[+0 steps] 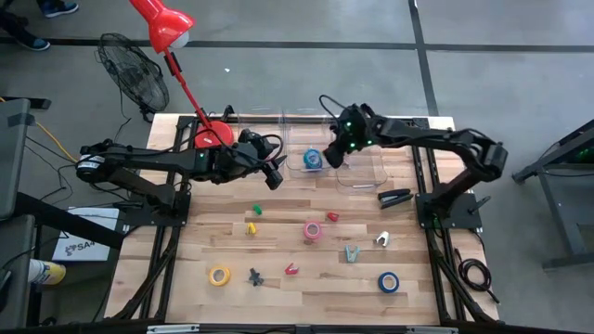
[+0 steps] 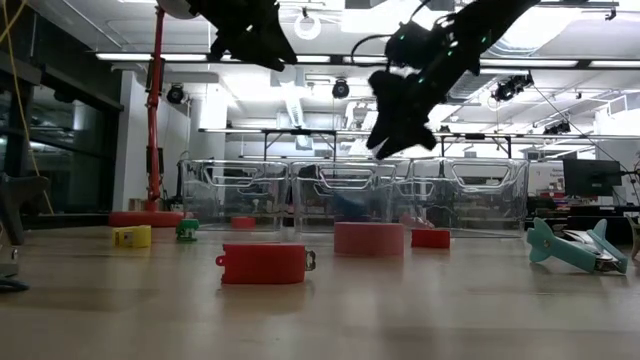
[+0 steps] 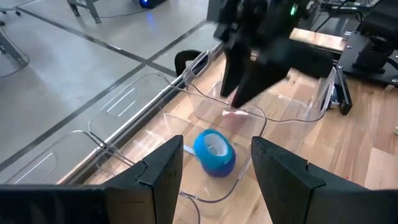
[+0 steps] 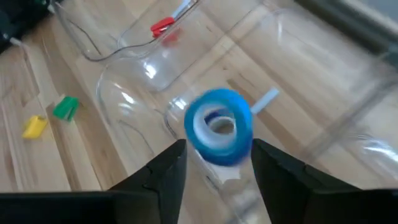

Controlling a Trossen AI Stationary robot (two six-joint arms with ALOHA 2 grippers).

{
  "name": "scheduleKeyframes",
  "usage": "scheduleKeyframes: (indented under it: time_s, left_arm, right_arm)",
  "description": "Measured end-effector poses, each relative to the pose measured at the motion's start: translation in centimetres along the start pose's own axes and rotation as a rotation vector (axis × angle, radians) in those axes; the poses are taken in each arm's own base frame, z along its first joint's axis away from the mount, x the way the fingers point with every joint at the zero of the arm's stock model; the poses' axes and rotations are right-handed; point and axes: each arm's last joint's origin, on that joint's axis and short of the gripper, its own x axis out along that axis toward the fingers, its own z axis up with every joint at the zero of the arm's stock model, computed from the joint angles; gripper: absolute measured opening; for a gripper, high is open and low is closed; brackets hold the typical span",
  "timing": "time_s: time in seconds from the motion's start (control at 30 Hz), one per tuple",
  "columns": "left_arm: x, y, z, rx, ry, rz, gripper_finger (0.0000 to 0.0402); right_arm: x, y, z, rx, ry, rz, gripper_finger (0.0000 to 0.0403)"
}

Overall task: Pick and place Stapler, Stapler remover, tape
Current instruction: Adjust the right transparent bin

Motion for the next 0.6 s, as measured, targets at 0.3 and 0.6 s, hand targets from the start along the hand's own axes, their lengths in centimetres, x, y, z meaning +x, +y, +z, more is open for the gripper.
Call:
scheduleKeyframes:
  time_s: [0.3, 0.6]
  left_arm:
    - [0.0, 0.0, 0.0, 0.000, 0.000, -0.001, 0.0186]
    - [0.0, -0.1, 0.0, -0.001, 0.003, -0.020, 0.0186]
  right_arm:
    - [-7.2, 0.1, -1.7, -0.153, 0.116, -0.096, 0.0174]
    - [-12.2, 0.3, -5.8, -0.314, 0.411, -0.189, 0.0175]
